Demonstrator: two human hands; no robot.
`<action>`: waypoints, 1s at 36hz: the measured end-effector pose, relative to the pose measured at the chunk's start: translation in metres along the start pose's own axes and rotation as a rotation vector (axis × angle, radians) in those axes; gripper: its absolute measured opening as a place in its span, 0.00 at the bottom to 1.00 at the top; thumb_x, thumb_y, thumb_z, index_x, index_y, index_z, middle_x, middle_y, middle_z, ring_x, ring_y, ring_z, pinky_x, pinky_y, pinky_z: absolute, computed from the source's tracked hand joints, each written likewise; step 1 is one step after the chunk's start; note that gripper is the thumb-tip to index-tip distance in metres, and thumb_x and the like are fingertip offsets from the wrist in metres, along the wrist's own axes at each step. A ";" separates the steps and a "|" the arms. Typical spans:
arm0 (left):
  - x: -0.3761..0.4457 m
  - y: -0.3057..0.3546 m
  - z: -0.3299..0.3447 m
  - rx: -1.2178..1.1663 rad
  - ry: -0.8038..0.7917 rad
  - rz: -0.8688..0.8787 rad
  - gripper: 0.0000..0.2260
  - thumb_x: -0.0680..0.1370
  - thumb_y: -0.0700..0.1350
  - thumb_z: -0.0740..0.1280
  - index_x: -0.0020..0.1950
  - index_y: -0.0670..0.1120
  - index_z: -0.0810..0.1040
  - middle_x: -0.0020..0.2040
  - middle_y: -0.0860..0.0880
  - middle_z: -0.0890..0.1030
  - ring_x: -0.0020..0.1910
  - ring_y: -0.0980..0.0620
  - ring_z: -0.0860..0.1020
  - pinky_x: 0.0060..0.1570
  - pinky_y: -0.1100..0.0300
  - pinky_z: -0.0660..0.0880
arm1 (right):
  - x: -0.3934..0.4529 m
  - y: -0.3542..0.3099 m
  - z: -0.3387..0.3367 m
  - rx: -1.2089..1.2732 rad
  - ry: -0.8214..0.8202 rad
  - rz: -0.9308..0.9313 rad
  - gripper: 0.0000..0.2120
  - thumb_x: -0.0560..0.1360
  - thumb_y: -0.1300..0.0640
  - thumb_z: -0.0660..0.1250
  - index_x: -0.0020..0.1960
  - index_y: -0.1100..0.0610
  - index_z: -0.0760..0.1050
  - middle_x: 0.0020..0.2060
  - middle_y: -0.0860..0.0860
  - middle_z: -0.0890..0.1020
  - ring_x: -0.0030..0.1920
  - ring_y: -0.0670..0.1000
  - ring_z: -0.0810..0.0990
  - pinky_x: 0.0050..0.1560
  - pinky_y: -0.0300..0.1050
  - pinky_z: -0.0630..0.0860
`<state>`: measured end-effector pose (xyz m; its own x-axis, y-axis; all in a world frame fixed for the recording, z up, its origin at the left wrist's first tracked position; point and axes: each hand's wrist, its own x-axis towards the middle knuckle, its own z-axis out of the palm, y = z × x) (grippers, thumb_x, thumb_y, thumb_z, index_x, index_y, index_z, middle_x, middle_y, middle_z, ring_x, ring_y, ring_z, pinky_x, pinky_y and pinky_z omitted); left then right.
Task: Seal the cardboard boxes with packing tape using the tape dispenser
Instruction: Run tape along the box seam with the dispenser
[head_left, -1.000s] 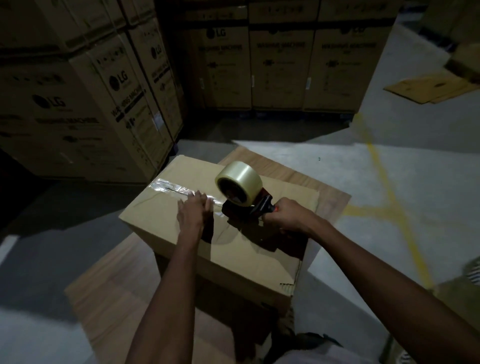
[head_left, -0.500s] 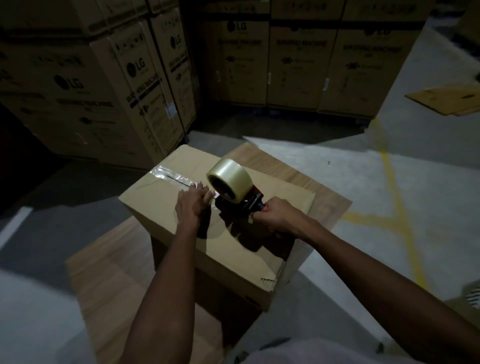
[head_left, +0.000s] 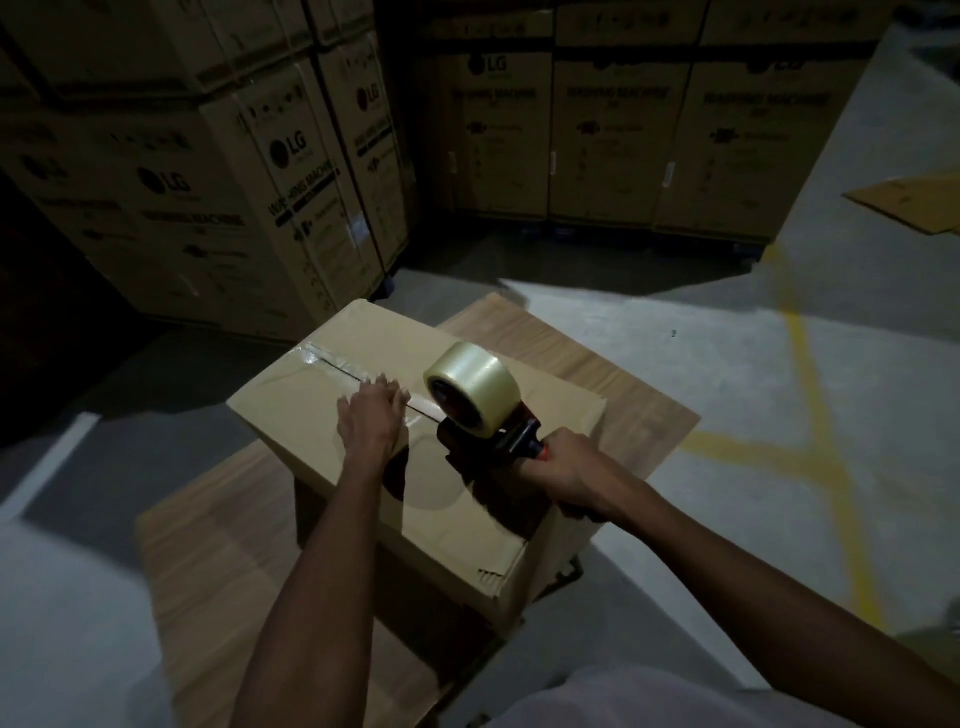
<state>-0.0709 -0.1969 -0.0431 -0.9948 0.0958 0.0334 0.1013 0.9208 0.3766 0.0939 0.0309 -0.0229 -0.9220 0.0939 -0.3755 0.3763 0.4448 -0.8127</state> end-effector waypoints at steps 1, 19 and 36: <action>-0.001 0.003 0.001 0.005 0.005 -0.004 0.17 0.85 0.51 0.60 0.71 0.45 0.78 0.71 0.41 0.75 0.72 0.40 0.71 0.73 0.44 0.63 | 0.000 0.002 0.002 -0.014 0.025 -0.010 0.17 0.68 0.40 0.69 0.35 0.53 0.70 0.23 0.46 0.72 0.21 0.48 0.68 0.24 0.39 0.66; -0.028 0.009 0.022 0.068 -0.104 0.101 0.19 0.85 0.53 0.59 0.74 0.48 0.75 0.74 0.39 0.71 0.70 0.36 0.70 0.64 0.44 0.71 | -0.003 0.006 -0.001 0.009 0.003 -0.041 0.17 0.75 0.43 0.71 0.36 0.52 0.73 0.19 0.44 0.72 0.19 0.46 0.69 0.24 0.40 0.67; -0.039 0.017 0.022 -0.027 0.005 0.061 0.18 0.84 0.55 0.62 0.71 0.51 0.79 0.76 0.46 0.72 0.73 0.41 0.70 0.69 0.45 0.70 | -0.040 0.041 -0.027 0.059 0.004 -0.047 0.13 0.78 0.49 0.70 0.39 0.54 0.71 0.19 0.46 0.69 0.17 0.44 0.66 0.20 0.32 0.61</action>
<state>-0.0303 -0.1766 -0.0583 -0.9868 0.1494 0.0621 0.1617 0.9027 0.3987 0.1435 0.0691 -0.0296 -0.9390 0.0777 -0.3350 0.3374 0.3956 -0.8542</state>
